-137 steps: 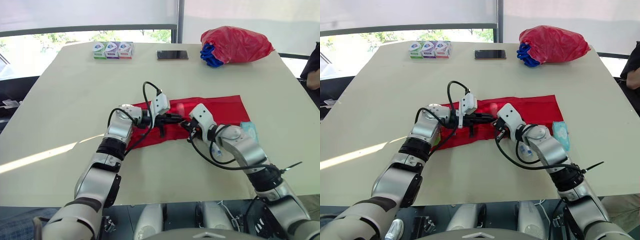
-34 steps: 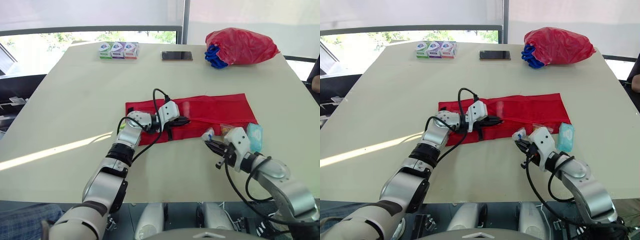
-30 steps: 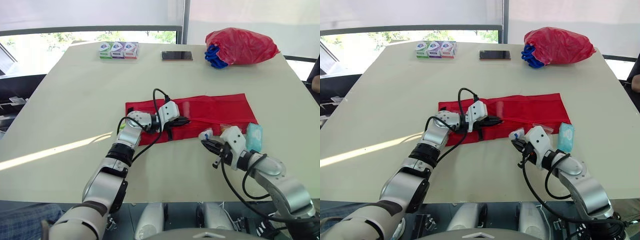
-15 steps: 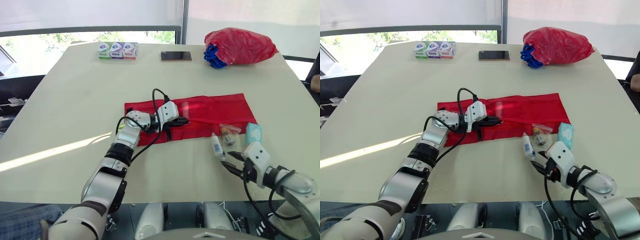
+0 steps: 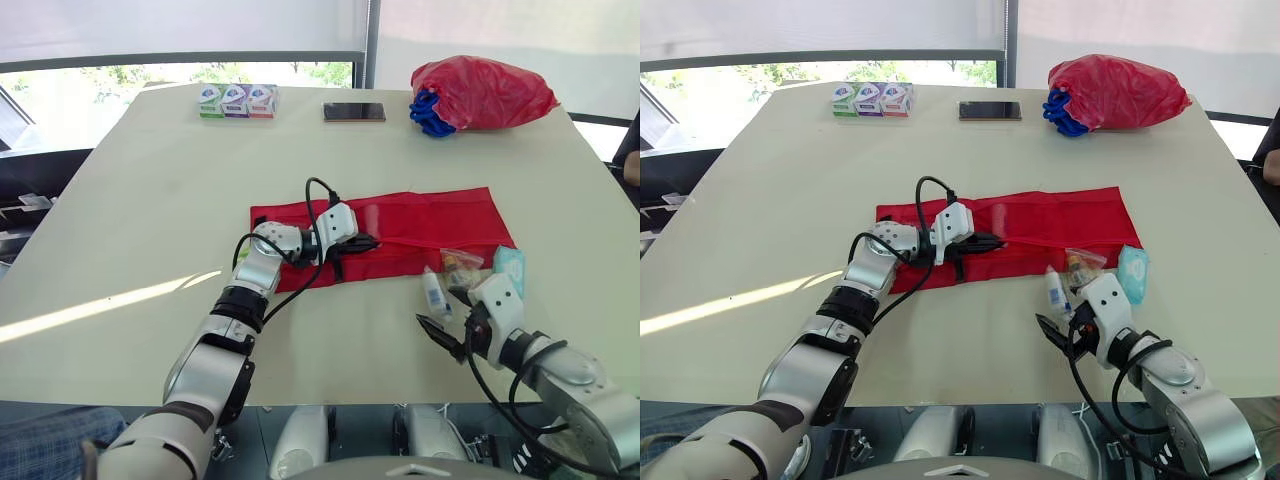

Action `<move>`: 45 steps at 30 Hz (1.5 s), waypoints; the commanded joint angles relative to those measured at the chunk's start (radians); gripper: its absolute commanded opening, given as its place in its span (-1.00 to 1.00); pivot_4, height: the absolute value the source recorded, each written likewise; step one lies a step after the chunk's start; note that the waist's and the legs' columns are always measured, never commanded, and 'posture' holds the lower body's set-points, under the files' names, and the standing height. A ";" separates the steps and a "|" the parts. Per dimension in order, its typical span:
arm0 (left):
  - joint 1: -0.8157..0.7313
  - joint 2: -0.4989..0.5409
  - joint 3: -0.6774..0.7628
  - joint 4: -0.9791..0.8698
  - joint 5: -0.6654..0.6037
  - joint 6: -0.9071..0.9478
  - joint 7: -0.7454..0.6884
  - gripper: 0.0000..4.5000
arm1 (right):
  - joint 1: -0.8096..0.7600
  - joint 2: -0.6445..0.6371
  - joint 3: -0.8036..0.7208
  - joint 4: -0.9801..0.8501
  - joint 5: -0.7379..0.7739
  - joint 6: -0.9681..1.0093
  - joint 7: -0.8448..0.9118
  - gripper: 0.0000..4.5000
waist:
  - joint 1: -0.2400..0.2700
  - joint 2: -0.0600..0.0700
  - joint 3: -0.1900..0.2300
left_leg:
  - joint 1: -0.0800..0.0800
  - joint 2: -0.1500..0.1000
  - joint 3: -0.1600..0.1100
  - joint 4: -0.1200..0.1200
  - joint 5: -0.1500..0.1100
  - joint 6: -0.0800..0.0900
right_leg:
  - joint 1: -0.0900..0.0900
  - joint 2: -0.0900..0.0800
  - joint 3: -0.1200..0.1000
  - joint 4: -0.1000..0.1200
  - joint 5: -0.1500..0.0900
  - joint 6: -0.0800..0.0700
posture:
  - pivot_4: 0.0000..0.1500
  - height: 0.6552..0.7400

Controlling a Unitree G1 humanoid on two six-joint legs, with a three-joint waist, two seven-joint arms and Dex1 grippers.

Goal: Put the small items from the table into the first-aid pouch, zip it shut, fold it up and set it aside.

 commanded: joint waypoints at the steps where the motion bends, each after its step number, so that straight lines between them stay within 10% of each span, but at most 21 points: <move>1: -0.017 0.001 -0.002 -0.008 -0.013 -0.015 -0.011 -1.00 | -0.005 -0.002 0.009 -0.025 -0.018 -0.035 -0.002 0.33 | 0.000 0.000 0.000 | 0.000 0.000 0.000 0.000 0.000 0.000 | 0.000 0.000 0.000 0.000 0.000 0.000 | 1.00 1.00; 8: -0.019 0.004 -0.004 -0.006 -0.011 -0.017 -0.019 -1.00 | 0.008 -0.019 0.015 -0.043 -0.029 -0.033 0.010 -0.99 | 0.000 0.000 0.000 | 0.000 0.000 0.000 0.000 0.000 0.000 | 0.000 0.000 0.000 0.000 0.000 0.000 | 1.00 1.00; 45: 0.006 -0.032 -0.017 -0.038 -0.018 -0.036 -0.028 -1.00 | -0.494 0.295 0.100 0.391 -0.122 0.041 -0.202 -0.99 | -0.003 0.000 0.000 | 0.000 0.000 0.000 0.000 0.002 -0.004 | -0.001 0.000 0.000 0.001 0.000 0.000 | 1.00 1.00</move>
